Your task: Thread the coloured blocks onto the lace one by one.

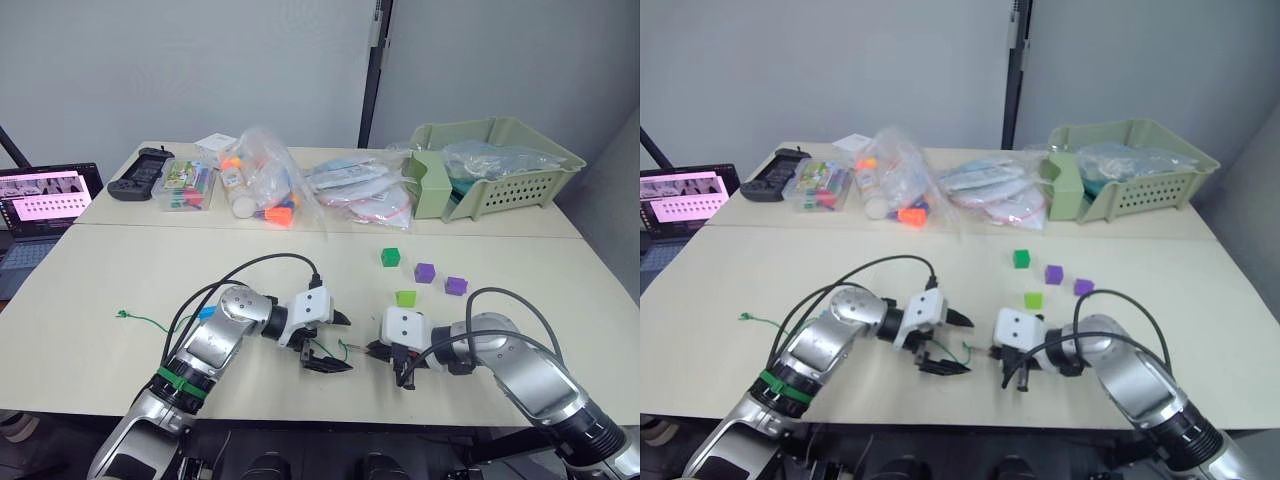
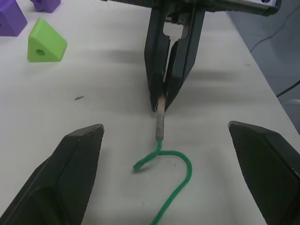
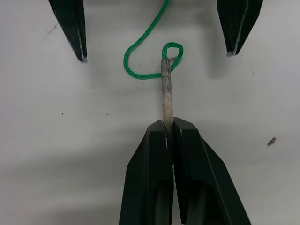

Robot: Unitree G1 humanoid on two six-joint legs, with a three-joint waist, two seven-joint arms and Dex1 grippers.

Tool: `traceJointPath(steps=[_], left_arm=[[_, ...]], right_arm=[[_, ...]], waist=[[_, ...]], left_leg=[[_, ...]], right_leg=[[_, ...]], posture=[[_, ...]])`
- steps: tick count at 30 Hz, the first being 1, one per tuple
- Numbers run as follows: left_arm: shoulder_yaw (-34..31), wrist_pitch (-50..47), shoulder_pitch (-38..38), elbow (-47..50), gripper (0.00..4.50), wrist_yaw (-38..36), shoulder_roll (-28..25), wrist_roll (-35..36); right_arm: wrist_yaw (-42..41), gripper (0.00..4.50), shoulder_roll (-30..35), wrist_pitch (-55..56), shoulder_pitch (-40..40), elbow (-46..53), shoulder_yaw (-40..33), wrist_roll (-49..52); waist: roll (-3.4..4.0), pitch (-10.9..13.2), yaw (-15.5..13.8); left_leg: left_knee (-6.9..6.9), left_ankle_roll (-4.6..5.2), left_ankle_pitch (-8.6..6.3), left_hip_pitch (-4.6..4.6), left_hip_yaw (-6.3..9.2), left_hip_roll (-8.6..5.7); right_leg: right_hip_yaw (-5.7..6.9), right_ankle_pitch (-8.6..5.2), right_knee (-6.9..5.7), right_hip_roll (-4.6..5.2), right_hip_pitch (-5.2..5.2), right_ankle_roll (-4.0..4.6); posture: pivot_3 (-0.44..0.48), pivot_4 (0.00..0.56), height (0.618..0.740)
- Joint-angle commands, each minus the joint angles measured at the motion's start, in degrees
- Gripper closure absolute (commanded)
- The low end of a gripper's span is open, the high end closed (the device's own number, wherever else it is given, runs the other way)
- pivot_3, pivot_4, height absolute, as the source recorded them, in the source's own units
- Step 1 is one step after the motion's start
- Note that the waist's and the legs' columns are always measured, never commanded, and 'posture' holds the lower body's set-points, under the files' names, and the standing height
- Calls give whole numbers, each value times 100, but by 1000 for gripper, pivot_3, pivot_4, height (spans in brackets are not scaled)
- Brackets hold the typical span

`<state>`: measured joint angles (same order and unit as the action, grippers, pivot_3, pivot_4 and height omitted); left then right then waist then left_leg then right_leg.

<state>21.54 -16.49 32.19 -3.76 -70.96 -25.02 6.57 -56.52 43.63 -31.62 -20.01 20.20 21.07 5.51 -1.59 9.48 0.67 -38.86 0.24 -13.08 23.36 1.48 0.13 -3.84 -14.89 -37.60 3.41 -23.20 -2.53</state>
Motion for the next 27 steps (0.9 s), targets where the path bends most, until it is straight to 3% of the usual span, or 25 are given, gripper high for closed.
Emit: traceJointPath(steps=[1,13,27], left_arm=[[19,108,40,108,565,185,87,-46],[203,161,-60,40,4480,358,140,-153],[150,166,-49,92,4480,424,180,-156]], right_arm=[[-34,4500,32,-55,-81,211,-80,0],[-68,4500,17,-151,-122,245,-72,-14],[-95,4500,28,-454,-32,485,-181,138]], waist=[[0,0,1],[0,0,1],[0,0,4]], left_leg=[[0,0,0,-1,1,0],[0,0,0,-1,1,0],[1,0,0,-2,1,0]], right_leg=[[0,0,0,0,0,0],[0,0,1,0,1,0],[0,0,2,0,1,0]], posture=[[0,150,740],[0,150,740],[0,150,740]])
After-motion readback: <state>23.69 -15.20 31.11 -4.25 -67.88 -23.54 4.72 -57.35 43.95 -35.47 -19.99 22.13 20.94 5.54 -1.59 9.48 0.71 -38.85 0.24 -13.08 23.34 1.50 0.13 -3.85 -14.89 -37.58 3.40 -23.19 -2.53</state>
